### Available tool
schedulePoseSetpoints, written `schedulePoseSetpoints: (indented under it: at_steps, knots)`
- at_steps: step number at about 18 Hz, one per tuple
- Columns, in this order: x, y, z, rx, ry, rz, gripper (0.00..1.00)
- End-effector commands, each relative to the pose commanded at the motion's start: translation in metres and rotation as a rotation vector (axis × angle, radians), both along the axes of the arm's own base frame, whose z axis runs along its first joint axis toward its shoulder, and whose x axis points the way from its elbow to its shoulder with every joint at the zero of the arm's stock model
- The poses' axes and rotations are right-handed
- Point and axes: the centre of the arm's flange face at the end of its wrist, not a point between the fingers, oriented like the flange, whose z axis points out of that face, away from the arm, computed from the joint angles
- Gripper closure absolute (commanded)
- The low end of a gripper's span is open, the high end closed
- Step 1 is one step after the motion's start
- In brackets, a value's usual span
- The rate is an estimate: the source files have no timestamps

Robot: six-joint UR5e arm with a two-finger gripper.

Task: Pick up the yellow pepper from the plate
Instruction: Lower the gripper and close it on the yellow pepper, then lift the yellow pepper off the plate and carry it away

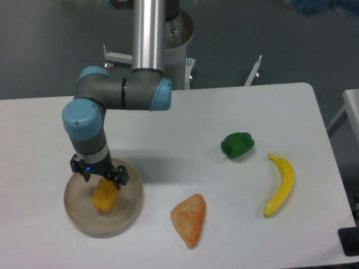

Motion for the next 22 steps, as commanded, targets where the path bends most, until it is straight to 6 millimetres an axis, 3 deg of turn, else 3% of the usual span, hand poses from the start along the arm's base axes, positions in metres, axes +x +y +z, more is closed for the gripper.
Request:
schedulePoseSetpoints:
  at_steps: [2,5,8,15,17,20,22]
  knots:
    - [0.000,0.002,0.000,0.009,0.002,-0.003,0.05]
    - [0.000,0.002,0.000,0.015,0.005,-0.011,0.37]
    - [-0.001,0.002,0.001,0.016,0.007,-0.027,0.56]
    - [-0.006,0.003,0.016,0.037,0.019,-0.051,0.63]
    - [-0.012,0.005,0.043,0.071,0.040,-0.088,0.63]
    - [-0.045,-0.001,0.077,0.102,0.101,-0.209,0.63]
    - [-0.079,-0.012,0.094,0.113,0.129,-0.257,0.63]
